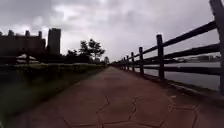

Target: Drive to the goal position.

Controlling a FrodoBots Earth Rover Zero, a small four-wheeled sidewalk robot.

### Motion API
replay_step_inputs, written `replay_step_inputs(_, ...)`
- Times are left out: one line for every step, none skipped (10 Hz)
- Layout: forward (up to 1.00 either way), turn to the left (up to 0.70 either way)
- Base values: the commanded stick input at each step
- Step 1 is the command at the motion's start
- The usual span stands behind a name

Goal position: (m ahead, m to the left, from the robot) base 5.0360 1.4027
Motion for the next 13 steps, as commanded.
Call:
replay_step_inputs(1.0,0.0)
replay_step_inputs(1.0,0.0)
replay_step_inputs(1.0,0.0)
replay_step_inputs(1.0,0.0)
replay_step_inputs(1.0,0.0)
replay_step_inputs(1.0,0.0)
replay_step_inputs(1.0,0.0)
replay_step_inputs(1.0,0.0)
replay_step_inputs(1.0,0.0)
replay_step_inputs(1.0,0.0)
replay_step_inputs(1.0,0.0)
replay_step_inputs(1.0,0.0)
replay_step_inputs(1.0,0.0)
